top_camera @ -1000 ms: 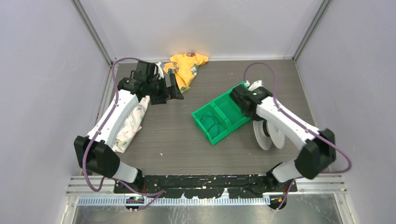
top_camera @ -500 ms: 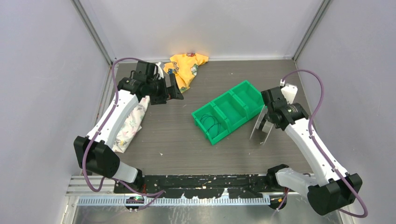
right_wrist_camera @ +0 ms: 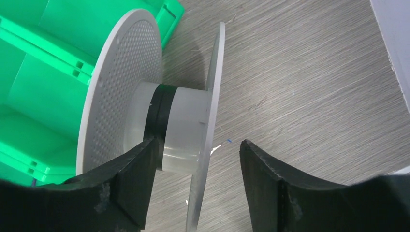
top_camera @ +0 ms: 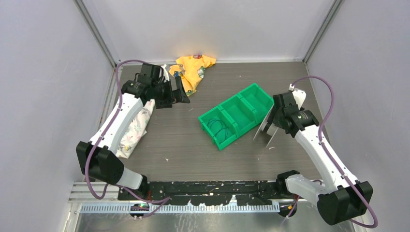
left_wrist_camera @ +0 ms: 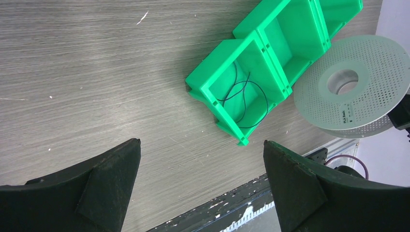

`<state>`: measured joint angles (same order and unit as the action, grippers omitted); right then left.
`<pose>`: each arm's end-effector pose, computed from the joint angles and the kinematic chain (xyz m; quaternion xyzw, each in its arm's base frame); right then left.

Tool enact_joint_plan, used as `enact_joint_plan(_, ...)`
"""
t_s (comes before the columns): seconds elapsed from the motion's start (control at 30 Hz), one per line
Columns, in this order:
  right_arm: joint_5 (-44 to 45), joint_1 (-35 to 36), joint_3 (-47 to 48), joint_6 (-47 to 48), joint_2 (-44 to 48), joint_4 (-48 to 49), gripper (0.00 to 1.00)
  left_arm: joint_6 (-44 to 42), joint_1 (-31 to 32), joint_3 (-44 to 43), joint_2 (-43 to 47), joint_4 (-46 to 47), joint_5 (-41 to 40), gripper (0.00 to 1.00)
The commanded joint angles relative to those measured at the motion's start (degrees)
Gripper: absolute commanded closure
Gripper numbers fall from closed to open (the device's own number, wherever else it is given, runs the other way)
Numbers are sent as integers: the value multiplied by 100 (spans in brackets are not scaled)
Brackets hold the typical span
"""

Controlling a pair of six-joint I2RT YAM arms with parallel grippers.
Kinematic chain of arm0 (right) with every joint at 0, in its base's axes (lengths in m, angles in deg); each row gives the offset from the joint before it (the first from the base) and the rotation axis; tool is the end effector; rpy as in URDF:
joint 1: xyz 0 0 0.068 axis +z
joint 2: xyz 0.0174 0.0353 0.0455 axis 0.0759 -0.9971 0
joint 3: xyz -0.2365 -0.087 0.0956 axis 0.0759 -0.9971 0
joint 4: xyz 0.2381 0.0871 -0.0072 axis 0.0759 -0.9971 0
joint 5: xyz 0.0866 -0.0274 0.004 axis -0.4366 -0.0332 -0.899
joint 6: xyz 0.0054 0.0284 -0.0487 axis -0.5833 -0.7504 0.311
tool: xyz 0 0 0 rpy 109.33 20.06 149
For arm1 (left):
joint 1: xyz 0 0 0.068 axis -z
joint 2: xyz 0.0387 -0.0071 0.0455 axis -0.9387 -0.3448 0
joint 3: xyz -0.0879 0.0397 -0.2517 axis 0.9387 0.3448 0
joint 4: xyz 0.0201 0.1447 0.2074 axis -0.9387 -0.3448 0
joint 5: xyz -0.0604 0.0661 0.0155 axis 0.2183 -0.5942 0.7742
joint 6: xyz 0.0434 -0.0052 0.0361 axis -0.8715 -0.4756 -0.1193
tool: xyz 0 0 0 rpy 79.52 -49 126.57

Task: Wrap the cables

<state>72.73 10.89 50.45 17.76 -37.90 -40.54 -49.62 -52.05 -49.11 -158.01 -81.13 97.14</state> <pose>0.1895 0.0324 0.2957 0.2097 0.9017 -0.0899 0.3673 0.2811 -0.1031 0.3423 -0.0417 0.9267 -0.2725 0.2554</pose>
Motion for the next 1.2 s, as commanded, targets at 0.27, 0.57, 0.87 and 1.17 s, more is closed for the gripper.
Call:
enact_joint_plan(0.27,-296,0,524,248,128,44,28,64,41,-74,173,79,50,1)
enact_joint_plan(0.57,-488,-1,833,338,237,-13,27,126,76,10,101,134,88,1)
enact_joint_plan(0.87,-681,-2,1030,410,349,108,22,105,85,33,171,145,71,1)
enact_joint_plan(1.17,-1359,3,934,526,340,338,16,96,85,58,215,150,48,1)
